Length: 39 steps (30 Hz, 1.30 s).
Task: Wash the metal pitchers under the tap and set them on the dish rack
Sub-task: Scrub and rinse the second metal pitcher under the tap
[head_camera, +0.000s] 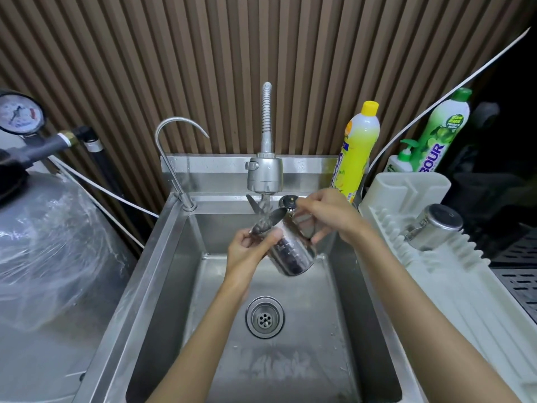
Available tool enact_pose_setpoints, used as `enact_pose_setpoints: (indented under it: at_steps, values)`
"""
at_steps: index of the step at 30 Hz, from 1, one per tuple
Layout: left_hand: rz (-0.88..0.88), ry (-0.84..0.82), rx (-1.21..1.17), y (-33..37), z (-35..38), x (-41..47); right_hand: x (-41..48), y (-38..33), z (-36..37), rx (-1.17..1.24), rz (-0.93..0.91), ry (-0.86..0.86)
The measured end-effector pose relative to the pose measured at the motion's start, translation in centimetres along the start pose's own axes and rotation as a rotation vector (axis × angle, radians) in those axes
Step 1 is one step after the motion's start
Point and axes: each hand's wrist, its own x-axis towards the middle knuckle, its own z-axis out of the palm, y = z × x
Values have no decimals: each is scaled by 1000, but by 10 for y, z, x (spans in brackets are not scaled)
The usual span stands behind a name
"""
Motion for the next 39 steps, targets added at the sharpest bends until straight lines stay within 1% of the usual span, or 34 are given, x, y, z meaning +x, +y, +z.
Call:
enact_pose_setpoints:
  at_steps: [1, 3, 5, 6, 7, 10, 13, 16, 18, 20, 22, 25, 28, 30, 34, 36, 38, 39]
  values:
    - [18, -11, -26, -3, 3, -1, 3, -3, -2, -72, -31, 24]
    - [52, 20, -47, -7, 13, -1, 9, -10, -5, -197, -114, 91]
    - [98, 69, -44, -9, 24, 0, 15, -15, -4, -253, -184, 136]
    - [131, 104, -44, -9, 28, 0, 16, -17, -3, -236, -211, 137]
    - [173, 146, -48, -9, 31, 2, 19, -18, -2, -178, -228, 117]
    - [321, 255, -10, -3, 32, 4, 25, -16, 4, 128, -217, -13]
    - [469, 301, 182, 5, 24, 6, 31, -3, 18, 459, -161, -109]
    - [527, 227, 346, 16, 7, 11, 30, 14, 38, 771, -84, -184]
    - [538, 163, 513, 27, -4, 14, 29, 28, 51, 934, -16, -210]
    - [517, 104, 650, 38, -12, 16, 26, 40, 60, 1048, 52, -217]
    - [501, 78, 755, 46, -17, 18, 22, 47, 66, 1090, 83, -211]
    - [440, 100, 865, 48, -20, 22, 14, 54, 66, 1019, 119, -187]
    - [328, 134, 845, 41, -20, 24, 7, 58, 57, 870, 133, -163]
    - [256, 133, 779, 35, -20, 22, 2, 56, 48, 774, 136, -119]
    - [134, 61, 480, 21, -18, 19, -5, 37, 29, 501, 91, 0]
    - [115, -24, 353, 17, -17, 17, -5, 24, 23, 305, 11, 102]
    - [125, -86, 317, 16, -13, 16, 0, 13, 17, 67, -93, 218]
    - [137, -94, 323, 15, -11, 16, 3, 9, 15, -7, -129, 256]
